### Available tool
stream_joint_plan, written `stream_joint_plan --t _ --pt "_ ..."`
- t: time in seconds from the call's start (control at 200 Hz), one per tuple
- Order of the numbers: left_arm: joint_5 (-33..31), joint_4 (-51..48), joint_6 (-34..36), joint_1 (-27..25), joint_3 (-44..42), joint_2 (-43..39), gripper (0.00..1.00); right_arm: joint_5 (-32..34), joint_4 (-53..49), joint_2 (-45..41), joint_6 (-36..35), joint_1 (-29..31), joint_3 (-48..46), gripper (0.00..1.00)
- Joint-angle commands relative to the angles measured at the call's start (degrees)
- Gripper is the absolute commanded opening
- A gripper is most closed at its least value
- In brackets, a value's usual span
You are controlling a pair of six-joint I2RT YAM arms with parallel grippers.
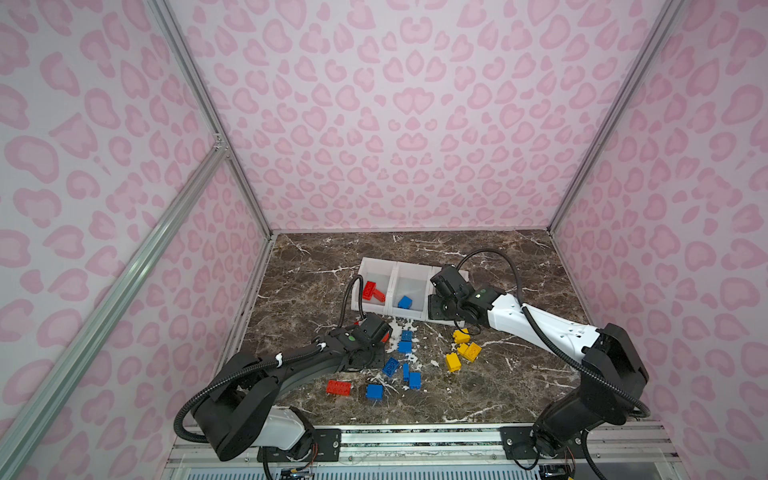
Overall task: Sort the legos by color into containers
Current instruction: 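Grasp another red brick with the left gripper while the right gripper lowers onto yellow bricks, then carry the red brick into the red compartment and release it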
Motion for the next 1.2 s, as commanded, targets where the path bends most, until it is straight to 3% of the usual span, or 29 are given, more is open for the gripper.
stream_joint_plan --t 0.0,0.13,0.25,0.455,0.7,0.865,1.02,1.195 --pt "-2.06 -0.82 0.80 -0.01 1.77 -2.10 0.24 0.76 0.43 -0.56 0.64 -0.03 -0.52 0.65" --pt "-5.77 -2.63 5.35 1.25 8.04 -4.46 0.24 1.05 -0.02 -2.04 0.80 -0.02 -0.96 0.65" --pt "-5.19 -2.67 11.11 6.40 15.67 -1.80 0.24 1.59 -0.36 -3.69 1.11 -0.02 -1.71 0.65" --pt "-1.21 -0.96 16.28 15.18 28.13 10.52 0.24 2.45 -1.43 -7.17 2.00 0.05 -3.86 0.64" --pt "1.72 -1.13 18.65 18.54 41.62 24.46 0.25 3.60 -2.19 -12.12 3.98 0.06 -8.66 0.64" --pt "2.99 0.87 18.80 19.07 43.19 28.55 0.28 4.13 -3.25 -13.58 4.33 0.06 -9.71 0.64" --pt "3.07 1.79 17.75 19.42 42.22 28.37 0.50 4.48 -3.63 -13.94 4.34 0.06 -9.46 0.65" --pt "3.64 3.16 17.64 19.42 40.95 26.44 0.56 4.22 -3.63 -13.61 4.49 0.14 -9.19 0.65"
